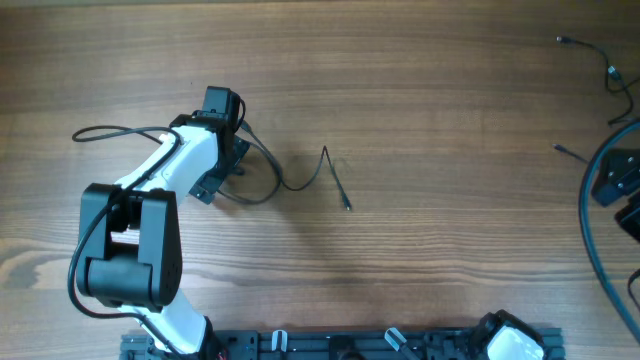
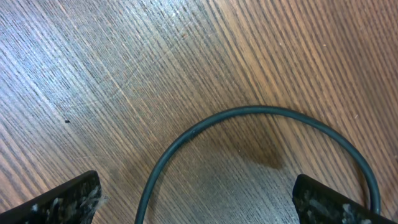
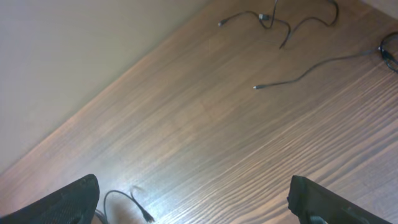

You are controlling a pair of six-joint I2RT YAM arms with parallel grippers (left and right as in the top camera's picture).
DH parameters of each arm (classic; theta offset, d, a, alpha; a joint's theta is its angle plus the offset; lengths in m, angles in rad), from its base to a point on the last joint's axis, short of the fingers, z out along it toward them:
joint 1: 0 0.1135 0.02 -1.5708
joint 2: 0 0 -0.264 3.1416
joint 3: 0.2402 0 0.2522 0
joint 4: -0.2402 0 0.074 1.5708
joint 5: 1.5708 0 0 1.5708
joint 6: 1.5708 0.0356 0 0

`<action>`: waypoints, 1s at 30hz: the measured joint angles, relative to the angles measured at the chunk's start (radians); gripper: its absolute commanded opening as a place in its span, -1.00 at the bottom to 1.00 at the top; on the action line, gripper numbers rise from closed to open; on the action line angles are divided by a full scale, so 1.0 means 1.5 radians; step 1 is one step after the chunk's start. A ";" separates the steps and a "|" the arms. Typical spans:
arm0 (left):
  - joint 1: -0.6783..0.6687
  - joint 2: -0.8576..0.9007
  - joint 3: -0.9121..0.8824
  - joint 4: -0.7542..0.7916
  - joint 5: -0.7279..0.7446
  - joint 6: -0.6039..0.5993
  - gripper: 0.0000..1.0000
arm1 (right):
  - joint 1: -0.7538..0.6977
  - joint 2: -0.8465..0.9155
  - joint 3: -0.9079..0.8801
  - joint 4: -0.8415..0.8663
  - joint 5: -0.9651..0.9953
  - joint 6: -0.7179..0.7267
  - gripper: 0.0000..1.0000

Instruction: Untangle cables

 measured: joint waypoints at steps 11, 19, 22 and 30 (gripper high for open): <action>0.000 -0.132 -0.001 -0.039 0.070 0.138 1.00 | 0.000 -0.033 -0.073 0.017 -0.032 0.005 0.99; -0.061 -0.254 -0.006 -0.138 0.100 0.098 1.00 | 0.000 -0.033 -0.101 0.068 -0.054 0.053 1.00; -0.110 -0.253 -0.032 -0.087 0.113 -0.016 0.62 | 0.000 -0.032 -0.102 0.069 -0.054 0.055 0.99; -0.174 -0.115 -0.047 0.119 0.095 -0.031 0.18 | 0.000 0.002 -0.102 0.068 -0.056 0.054 1.00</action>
